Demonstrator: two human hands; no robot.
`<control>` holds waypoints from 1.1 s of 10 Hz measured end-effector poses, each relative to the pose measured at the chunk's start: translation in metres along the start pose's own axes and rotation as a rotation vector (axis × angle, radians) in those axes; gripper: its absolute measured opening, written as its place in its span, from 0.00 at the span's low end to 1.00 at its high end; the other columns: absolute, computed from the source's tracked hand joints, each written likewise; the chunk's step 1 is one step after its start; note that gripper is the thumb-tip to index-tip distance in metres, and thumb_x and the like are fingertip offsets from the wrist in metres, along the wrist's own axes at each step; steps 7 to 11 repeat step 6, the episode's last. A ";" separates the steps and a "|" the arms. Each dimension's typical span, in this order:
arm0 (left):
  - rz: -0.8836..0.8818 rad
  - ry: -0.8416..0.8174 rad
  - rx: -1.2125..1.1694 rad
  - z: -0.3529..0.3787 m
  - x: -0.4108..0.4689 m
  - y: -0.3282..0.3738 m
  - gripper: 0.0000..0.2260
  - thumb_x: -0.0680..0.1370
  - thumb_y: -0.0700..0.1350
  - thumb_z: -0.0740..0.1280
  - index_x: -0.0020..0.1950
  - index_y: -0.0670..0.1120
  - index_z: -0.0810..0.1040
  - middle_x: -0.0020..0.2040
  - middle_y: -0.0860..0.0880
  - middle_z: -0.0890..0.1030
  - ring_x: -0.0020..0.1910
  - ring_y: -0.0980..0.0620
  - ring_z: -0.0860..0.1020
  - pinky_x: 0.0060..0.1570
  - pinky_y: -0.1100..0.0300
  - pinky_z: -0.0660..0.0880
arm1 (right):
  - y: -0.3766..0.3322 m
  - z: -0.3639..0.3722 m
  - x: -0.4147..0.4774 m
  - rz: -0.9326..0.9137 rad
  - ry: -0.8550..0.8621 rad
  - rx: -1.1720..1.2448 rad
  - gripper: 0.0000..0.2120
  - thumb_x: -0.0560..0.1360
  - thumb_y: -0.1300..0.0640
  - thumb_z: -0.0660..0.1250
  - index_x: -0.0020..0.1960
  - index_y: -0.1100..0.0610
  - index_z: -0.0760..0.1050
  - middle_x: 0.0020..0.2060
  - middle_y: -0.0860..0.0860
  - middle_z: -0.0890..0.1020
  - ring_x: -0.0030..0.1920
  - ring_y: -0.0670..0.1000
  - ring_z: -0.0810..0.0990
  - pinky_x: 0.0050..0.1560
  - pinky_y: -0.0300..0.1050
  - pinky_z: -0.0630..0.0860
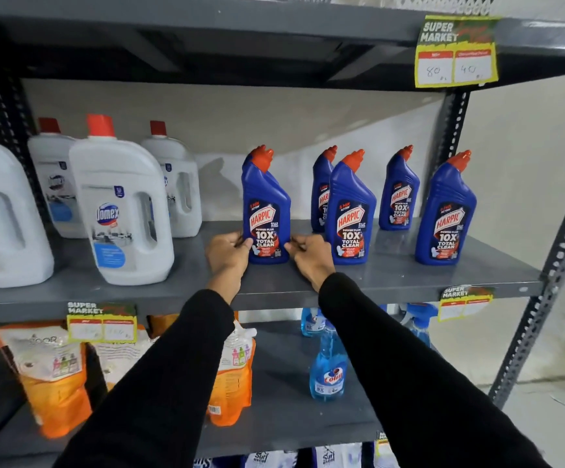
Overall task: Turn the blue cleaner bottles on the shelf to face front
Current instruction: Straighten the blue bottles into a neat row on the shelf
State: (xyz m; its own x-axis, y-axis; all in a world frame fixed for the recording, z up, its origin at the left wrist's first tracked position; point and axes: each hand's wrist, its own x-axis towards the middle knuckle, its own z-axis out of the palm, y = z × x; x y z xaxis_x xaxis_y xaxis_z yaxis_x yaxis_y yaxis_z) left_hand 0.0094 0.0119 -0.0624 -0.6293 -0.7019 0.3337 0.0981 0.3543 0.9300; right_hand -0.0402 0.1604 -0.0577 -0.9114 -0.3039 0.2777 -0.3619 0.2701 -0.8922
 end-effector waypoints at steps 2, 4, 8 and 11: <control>0.036 0.012 -0.012 -0.007 -0.010 -0.001 0.15 0.75 0.40 0.73 0.61 0.39 0.81 0.54 0.42 0.85 0.44 0.53 0.81 0.37 0.71 0.74 | 0.000 0.001 -0.007 -0.052 0.036 -0.028 0.17 0.78 0.61 0.67 0.66 0.61 0.76 0.60 0.55 0.83 0.61 0.51 0.81 0.66 0.44 0.74; 0.066 0.023 -0.021 -0.006 -0.011 -0.002 0.15 0.76 0.41 0.73 0.61 0.39 0.81 0.55 0.41 0.85 0.45 0.52 0.81 0.44 0.62 0.78 | 0.003 0.002 -0.006 -0.074 0.062 -0.025 0.15 0.78 0.62 0.66 0.65 0.61 0.78 0.59 0.55 0.83 0.60 0.50 0.81 0.64 0.41 0.74; 0.141 0.060 0.042 -0.009 -0.020 0.002 0.16 0.78 0.42 0.70 0.64 0.40 0.80 0.58 0.41 0.84 0.51 0.50 0.82 0.44 0.63 0.78 | 0.000 0.002 -0.011 -0.093 0.057 -0.040 0.16 0.79 0.61 0.65 0.66 0.62 0.76 0.60 0.55 0.82 0.63 0.52 0.80 0.63 0.44 0.76; 0.141 0.060 0.042 -0.009 -0.020 0.002 0.16 0.78 0.42 0.70 0.64 0.40 0.80 0.58 0.41 0.84 0.51 0.50 0.82 0.44 0.63 0.78 | 0.000 0.002 -0.011 -0.093 0.057 -0.040 0.16 0.79 0.61 0.65 0.66 0.62 0.76 0.60 0.55 0.82 0.63 0.52 0.80 0.63 0.44 0.76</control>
